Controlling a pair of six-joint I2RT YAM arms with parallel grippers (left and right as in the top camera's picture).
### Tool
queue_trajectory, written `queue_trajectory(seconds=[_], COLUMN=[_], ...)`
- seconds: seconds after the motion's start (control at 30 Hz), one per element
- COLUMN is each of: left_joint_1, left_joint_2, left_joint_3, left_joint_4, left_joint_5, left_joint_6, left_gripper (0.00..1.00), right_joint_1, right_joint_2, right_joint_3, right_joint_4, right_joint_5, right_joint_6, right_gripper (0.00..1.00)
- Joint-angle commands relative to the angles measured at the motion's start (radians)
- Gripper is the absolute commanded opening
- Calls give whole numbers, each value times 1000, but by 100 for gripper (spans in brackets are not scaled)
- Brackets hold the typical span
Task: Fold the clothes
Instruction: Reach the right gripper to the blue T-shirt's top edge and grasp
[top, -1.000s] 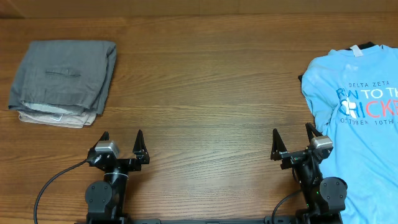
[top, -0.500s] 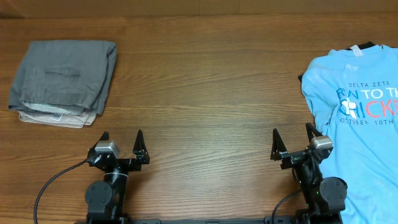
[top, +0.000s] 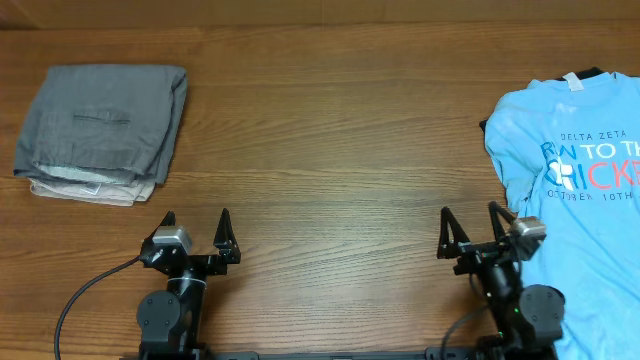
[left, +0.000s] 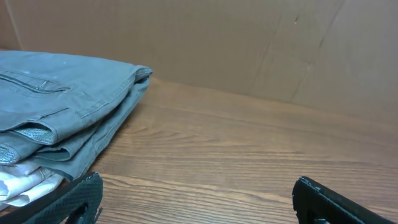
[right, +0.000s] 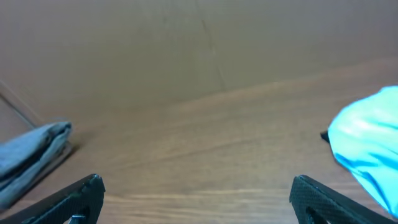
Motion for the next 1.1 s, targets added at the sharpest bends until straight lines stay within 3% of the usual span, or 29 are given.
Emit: queue_trajectory(seconds=[0.0,0.33,0.67,1.07], left_joint_1=[-6,-6,-6,-6], left_joint_2=[-11,-11,-11,-11], left_joint_3=[-6,-6,-6,-6], left_joint_4=[2,2,2,2], left_joint_5=[-14,-14,-14,-14], left_joint_6=[-6,-6,-6,-6], left_gripper=[100,100,100,100], right_joint_1=[5,5,5,5], right_joint_2=[-11,101,428,860], right_joint_3=[168,594,972,1379], right_joint_4=[-63,-348,-585,-978], right_joint_5=[3,66,75,277], right_joint_6=[34,30,29,-10], right_gripper=[100,100,100,100])
